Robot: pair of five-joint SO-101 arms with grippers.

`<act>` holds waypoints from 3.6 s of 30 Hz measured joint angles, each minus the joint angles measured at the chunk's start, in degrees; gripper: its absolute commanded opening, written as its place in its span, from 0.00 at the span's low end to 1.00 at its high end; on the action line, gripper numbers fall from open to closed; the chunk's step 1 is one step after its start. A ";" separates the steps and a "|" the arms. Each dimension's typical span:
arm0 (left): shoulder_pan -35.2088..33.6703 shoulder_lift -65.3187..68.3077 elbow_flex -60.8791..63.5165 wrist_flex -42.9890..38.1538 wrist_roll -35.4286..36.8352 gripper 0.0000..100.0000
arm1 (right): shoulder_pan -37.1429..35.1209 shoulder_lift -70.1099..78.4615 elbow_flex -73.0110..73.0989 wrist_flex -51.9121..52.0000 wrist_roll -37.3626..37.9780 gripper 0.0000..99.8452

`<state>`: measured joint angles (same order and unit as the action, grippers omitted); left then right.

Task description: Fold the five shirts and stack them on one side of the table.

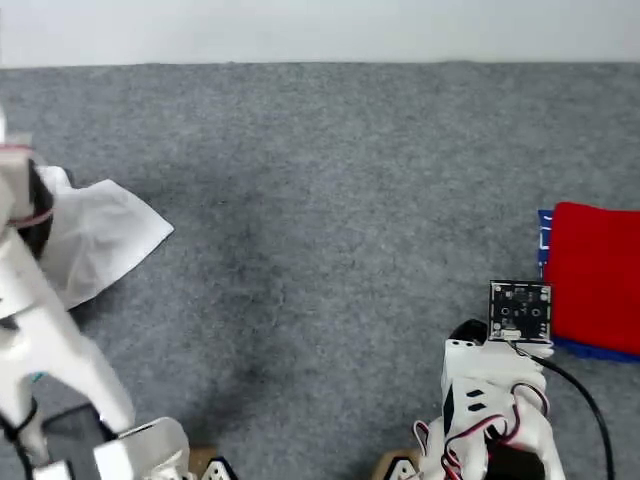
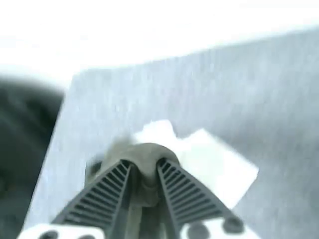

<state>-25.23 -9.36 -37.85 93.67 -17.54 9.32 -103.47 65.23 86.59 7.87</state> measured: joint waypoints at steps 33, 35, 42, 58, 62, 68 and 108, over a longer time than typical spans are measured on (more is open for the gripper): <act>26.46 11.34 7.65 5.71 -6.59 0.02 | -1.85 0.00 0.00 0.00 0.00 0.01; 23.12 11.08 15.91 5.71 -8.97 0.02 | -5.01 0.00 0.00 -0.26 0.00 0.01; 7.82 11.08 31.03 4.66 -16.00 0.02 | -15.38 11.43 -2.29 -0.53 1.14 0.01; -7.38 11.08 49.67 -7.56 -20.75 0.02 | -44.66 74.11 -39.21 -0.62 4.22 0.01; -7.47 11.08 51.52 -9.49 -20.75 0.02 | -49.14 86.77 -46.33 -0.62 4.22 0.01; -8.79 11.08 54.07 -13.54 -20.75 0.02 | -55.82 103.03 -59.25 -0.62 1.67 0.10; -9.32 10.02 56.00 -15.65 -20.75 0.02 | -66.90 143.82 -98.29 10.37 -2.46 0.01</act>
<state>-34.55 0.66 18.15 78.02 -38.29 -57.58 40.35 -33.05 96.97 5.41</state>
